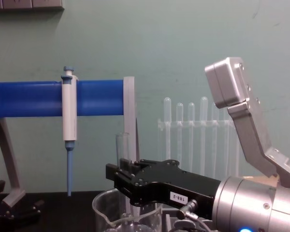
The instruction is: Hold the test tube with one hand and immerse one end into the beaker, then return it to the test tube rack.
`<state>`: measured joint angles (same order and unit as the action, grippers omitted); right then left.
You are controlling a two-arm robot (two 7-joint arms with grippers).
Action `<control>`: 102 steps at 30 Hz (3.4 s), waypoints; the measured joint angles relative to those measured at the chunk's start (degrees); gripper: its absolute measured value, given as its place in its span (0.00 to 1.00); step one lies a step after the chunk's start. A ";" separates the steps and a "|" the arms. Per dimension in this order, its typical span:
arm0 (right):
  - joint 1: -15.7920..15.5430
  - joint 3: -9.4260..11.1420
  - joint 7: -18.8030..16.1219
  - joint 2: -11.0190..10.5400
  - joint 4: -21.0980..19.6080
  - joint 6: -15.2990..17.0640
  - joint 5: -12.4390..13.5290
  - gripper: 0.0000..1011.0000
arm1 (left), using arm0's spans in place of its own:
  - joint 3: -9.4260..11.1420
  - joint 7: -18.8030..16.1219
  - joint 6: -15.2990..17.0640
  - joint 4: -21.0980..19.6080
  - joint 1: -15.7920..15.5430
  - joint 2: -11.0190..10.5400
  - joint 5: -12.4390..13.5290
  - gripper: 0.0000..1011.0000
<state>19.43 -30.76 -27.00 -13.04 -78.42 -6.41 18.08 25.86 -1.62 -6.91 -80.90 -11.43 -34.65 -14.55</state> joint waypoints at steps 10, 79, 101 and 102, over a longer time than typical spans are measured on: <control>0.00 0.00 0.00 0.00 0.00 0.00 0.00 0.22 | 0.00 0.00 0.00 0.00 0.00 0.00 0.00 0.99; 0.00 0.00 0.00 0.00 0.00 0.00 0.00 0.22 | 0.00 0.00 0.00 0.00 0.00 0.00 0.00 0.99; 0.00 0.00 0.00 0.00 0.00 0.00 0.00 0.22 | 0.00 0.00 0.00 0.00 0.00 0.00 0.00 0.99; 0.00 0.00 0.00 0.00 0.00 0.00 0.00 0.22 | 0.00 0.00 0.00 0.00 0.00 0.00 0.00 0.99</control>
<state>19.42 -30.75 -27.00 -13.04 -78.42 -6.41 18.08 25.86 -1.62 -6.91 -80.90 -11.43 -34.65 -14.55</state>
